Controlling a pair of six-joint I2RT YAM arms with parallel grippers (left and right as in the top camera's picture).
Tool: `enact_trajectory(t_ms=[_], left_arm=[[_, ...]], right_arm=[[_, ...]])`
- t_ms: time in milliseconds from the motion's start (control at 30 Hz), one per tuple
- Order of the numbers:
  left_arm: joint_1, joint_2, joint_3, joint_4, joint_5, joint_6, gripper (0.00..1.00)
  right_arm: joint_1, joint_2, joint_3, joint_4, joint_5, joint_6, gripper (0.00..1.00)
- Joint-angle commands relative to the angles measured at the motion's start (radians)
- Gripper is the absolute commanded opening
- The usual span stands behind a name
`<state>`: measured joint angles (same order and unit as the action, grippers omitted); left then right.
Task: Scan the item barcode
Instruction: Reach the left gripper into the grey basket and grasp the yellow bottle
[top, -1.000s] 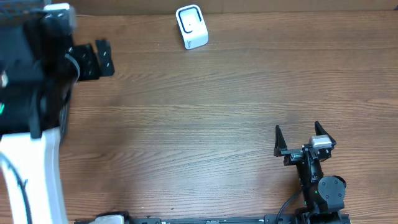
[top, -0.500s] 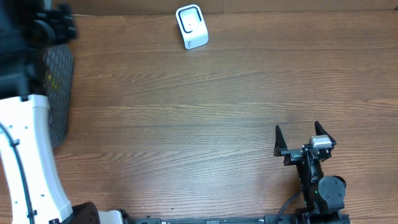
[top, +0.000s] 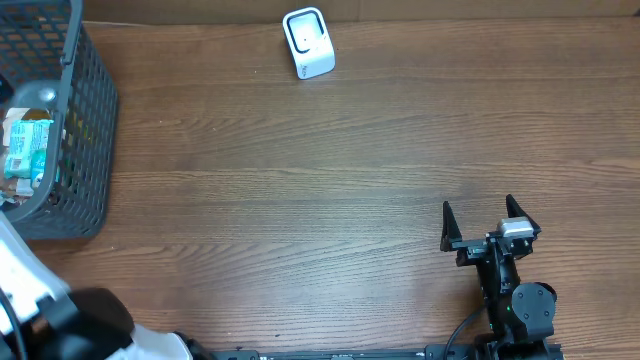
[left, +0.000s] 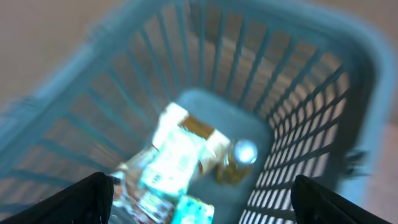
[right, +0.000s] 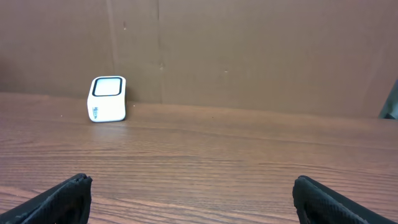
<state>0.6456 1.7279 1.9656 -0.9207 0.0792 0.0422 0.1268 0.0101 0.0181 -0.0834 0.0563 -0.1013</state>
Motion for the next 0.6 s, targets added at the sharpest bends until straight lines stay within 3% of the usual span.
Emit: enact_trajectory(t_ms=[0,133,567], left_arm=[[0.023,0.085,0.006,-0.016,0.135,0.043,0.93],[0.031,0.150,0.006,-0.008,0.237,0.103,0.92],[0.027,0.289,0.006,0.007,0.257,0.207,0.91]], right_arm=[[-0.001,-0.006,-0.010,0.003,0.001,-0.002,1.00],[-0.001,-0.006,-0.010,0.003,0.001,-0.002,1.00],[-0.001,-0.006,-0.010,0.003,0.001,-0.002,1.00]])
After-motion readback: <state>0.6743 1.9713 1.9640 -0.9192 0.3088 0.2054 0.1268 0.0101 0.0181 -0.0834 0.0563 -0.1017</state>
